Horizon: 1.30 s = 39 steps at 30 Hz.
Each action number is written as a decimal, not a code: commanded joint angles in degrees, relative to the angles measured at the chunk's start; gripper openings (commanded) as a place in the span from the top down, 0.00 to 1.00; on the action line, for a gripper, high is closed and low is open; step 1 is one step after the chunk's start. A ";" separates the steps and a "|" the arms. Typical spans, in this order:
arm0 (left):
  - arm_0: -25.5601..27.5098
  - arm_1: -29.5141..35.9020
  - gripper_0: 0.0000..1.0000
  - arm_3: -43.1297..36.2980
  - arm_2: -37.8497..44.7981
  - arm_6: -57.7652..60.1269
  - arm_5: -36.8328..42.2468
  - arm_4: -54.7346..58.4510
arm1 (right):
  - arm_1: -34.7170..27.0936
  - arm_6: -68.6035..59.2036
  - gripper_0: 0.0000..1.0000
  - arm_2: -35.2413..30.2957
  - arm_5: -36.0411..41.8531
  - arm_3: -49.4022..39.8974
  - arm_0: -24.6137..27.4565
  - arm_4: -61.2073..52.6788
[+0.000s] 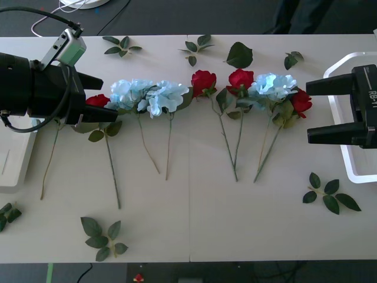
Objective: Place the red flowers into the right box and the blue flowers into the left box. If a person shows an open palm, hand one flower to the person first, then continue sorting.
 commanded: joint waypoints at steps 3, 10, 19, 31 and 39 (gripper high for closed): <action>4.27 -2.92 0.00 0.93 -2.47 -3.84 -0.21 -0.27 | -0.57 1.07 0.00 0.22 -0.87 -1.14 3.51 -0.36; 1.37 -2.57 0.00 1.02 1.14 1.17 5.76 -6.25 | -1.45 -9.47 0.00 0.22 -1.75 -1.14 3.86 3.77; -6.63 -0.28 0.00 4.36 2.46 16.12 19.83 -16.01 | -2.24 -39.88 0.00 1.19 -2.19 -2.90 3.69 24.07; -10.59 6.75 0.00 8.49 -1.50 22.71 26.51 -25.85 | -2.50 -76.89 0.00 12.62 -2.02 -5.36 -1.32 48.68; -10.76 6.92 0.00 10.43 -1.59 29.91 31.52 -27.08 | -1.89 -93.23 0.00 22.28 -2.10 0.71 -7.92 60.11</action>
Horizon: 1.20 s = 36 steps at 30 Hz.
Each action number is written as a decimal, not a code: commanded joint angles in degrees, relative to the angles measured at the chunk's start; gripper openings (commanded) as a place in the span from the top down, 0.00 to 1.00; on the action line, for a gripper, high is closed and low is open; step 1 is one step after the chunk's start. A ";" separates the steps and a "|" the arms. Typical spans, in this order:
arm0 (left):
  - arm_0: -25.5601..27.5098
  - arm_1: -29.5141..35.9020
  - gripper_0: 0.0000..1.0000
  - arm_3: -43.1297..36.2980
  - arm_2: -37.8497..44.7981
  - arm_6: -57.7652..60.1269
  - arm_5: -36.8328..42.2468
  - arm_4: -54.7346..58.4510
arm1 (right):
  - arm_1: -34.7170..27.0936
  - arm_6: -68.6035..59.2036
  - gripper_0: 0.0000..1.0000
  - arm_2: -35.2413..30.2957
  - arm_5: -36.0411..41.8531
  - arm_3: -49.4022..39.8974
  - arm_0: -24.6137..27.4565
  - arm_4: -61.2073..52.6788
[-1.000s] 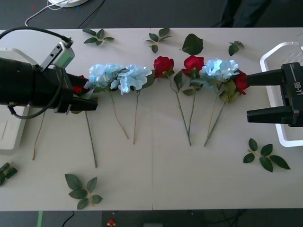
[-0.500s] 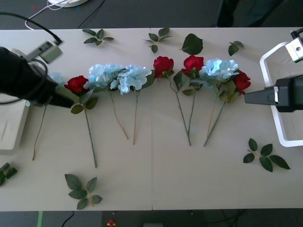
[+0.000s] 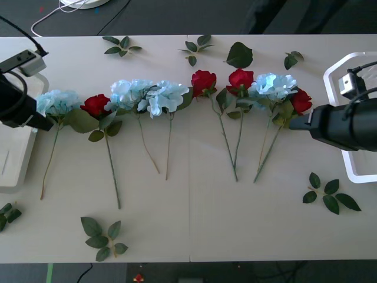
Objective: Place the red flowers into the right box and the blue flowers into the left box. If a person shows an open palm, hand one flower to the person first, then continue sorting.
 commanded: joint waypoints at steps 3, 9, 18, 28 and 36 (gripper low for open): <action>-2.62 2.40 0.00 2.73 -1.11 9.80 3.39 0.86 | -0.72 -10.05 0.00 7.22 -0.60 6.99 -8.49 6.42; -1.91 1.69 0.00 5.54 -4.36 15.16 1.19 1.74 | 1.82 -11.45 0.00 12.31 -0.95 14.55 -13.68 13.45; 7.49 1.69 0.00 6.51 -4.53 15.34 -11.29 0.24 | 5.43 -10.49 0.00 19.96 -3.59 26.68 -20.36 20.84; 15.31 0.99 0.00 8.62 -4.62 14.54 -22.72 -2.40 | 9.12 -10.49 0.00 29.63 -10.71 37.84 -26.78 22.60; 12.76 -0.24 0.00 13.45 -11.83 15.07 -33.35 -7.58 | 12.55 -10.84 0.00 35.69 -17.03 46.72 -31.70 22.60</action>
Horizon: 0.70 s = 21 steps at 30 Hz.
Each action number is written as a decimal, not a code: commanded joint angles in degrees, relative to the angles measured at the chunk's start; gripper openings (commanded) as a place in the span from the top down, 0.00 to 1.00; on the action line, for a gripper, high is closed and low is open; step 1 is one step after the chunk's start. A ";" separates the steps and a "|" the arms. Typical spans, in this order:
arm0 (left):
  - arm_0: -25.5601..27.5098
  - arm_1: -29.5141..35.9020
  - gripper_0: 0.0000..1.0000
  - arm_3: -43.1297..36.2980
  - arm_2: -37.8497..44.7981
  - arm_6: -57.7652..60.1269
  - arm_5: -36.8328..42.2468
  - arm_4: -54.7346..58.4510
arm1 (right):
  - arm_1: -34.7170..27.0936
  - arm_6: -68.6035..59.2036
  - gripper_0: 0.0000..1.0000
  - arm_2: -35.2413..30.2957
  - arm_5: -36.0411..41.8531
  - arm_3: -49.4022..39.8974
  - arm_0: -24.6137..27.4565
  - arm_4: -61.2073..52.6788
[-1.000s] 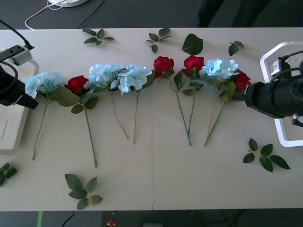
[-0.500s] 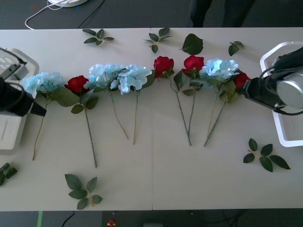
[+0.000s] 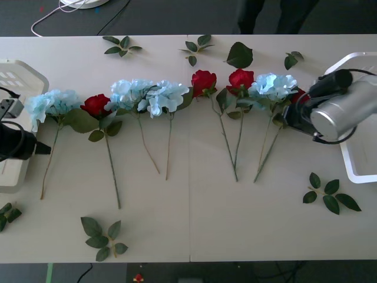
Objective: Place the red flowers into the right box and the blue flowers into the left box. If a person shows an open palm, hand one flower to the person first, then continue sorting.
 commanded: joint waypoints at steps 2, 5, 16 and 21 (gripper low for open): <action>-3.95 -0.58 0.00 4.67 -7.15 -2.83 -5.77 -2.39 | 3.07 0.40 0.00 3.91 -3.54 5.19 -5.49 0.61; -7.38 -1.99 0.00 8.10 -11.28 -2.83 -8.84 -2.65 | 4.30 0.31 0.00 5.23 -5.12 8.35 -6.90 0.61; -13.88 -5.50 0.00 11.00 -18.13 -2.65 -12.80 -2.30 | 5.27 0.22 0.50 6.81 -6.09 9.58 -7.34 1.40; -14.67 -5.77 0.00 10.38 -18.22 -2.21 -12.80 -1.68 | 5.27 0.04 1.00 6.81 -6.09 9.58 -7.34 1.40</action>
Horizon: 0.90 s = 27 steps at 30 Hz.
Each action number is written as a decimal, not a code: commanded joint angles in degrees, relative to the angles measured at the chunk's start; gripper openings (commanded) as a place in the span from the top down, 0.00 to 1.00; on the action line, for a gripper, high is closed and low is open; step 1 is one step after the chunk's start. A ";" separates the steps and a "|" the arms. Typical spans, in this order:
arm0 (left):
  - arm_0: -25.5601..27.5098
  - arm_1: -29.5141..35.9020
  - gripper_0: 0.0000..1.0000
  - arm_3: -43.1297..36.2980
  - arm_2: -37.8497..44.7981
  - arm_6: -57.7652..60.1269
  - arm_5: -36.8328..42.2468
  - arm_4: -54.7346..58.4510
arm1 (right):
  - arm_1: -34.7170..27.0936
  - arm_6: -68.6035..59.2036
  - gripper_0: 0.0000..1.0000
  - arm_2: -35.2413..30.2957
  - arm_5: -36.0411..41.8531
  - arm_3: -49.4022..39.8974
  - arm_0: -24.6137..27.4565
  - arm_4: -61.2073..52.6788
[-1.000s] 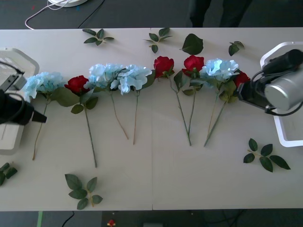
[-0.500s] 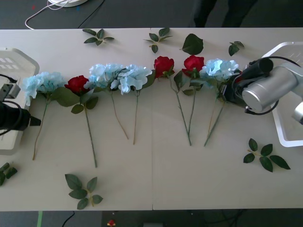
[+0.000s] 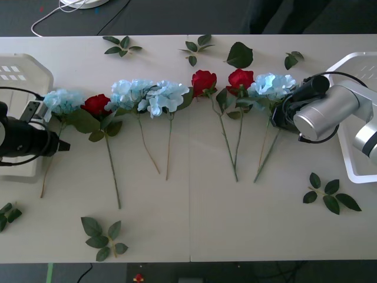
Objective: Place the red flowers into the right box and the blue flowers into the left box. If a person shows an open palm, hand one flower to the person first, then continue sorting.
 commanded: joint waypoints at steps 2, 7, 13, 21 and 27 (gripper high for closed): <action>-2.38 -1.21 0.00 -1.19 -0.16 -2.65 -0.73 0.55 | 0.92 0.05 1.00 0.92 -0.54 -0.17 -2.48 0.61; -2.38 -1.21 0.00 -1.19 -0.16 -3.18 -0.73 0.38 | 0.92 0.22 1.00 1.01 -0.54 -0.17 -2.48 0.70; -2.73 -0.95 0.00 -1.19 -0.16 -3.71 -0.73 -0.06 | 1.10 0.49 1.00 1.01 -0.54 -0.17 -2.40 0.70; -5.81 1.51 0.00 -1.19 -0.07 -4.76 3.23 -1.38 | 1.01 1.10 1.00 0.92 -0.54 -0.17 -2.48 0.70; -7.56 2.83 0.00 -1.28 2.30 -5.20 9.29 -1.38 | -1.36 3.48 1.00 -2.95 2.45 -3.42 -2.48 -0.01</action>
